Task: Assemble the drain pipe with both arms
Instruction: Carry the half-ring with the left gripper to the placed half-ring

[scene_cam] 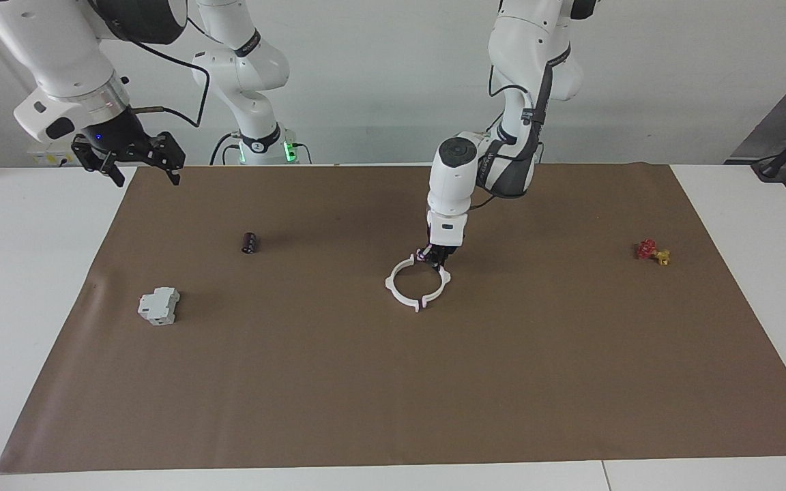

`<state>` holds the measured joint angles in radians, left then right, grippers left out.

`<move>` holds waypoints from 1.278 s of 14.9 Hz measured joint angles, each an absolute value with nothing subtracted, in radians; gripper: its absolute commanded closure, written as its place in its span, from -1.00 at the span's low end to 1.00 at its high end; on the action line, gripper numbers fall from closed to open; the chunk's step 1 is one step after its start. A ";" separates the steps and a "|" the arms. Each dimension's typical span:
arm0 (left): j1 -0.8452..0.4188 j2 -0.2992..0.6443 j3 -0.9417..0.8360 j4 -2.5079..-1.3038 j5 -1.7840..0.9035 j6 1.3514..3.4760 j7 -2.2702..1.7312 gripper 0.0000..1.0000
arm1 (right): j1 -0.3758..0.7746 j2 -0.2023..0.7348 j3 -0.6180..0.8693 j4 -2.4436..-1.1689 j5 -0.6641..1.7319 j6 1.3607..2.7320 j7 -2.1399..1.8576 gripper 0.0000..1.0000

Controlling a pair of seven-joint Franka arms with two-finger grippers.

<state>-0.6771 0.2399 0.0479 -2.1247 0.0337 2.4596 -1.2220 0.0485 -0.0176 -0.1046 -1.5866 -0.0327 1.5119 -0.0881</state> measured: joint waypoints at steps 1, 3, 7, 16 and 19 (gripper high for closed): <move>-0.677 0.242 0.048 -2.125 0.034 2.460 -1.222 1.00 | 0.048 -0.018 -0.105 -1.587 -0.033 1.512 -0.088 -1.00; -0.677 0.249 0.048 -2.125 0.034 2.462 -1.222 1.00 | 0.048 -0.018 -0.105 -1.587 -0.033 1.512 -0.088 -1.00; -0.677 0.258 0.049 -2.124 0.035 2.471 -1.222 1.00 | 0.048 -0.018 -0.105 -1.587 -0.033 1.512 -0.088 -1.00; -0.677 0.268 0.049 -2.111 0.035 2.476 -1.222 1.00 | 0.048 -0.018 -0.105 -1.587 -0.033 1.512 -0.088 -1.00; -0.677 0.269 0.049 -2.109 0.035 2.476 -1.222 1.00 | 0.048 -0.018 -0.105 -1.587 -0.033 1.512 -0.088 -1.00</move>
<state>-0.6772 0.2691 0.0489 -2.1093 0.0350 2.4759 -1.2220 0.0485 -0.0176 -0.1046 -1.5866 -0.0327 1.5119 -0.0881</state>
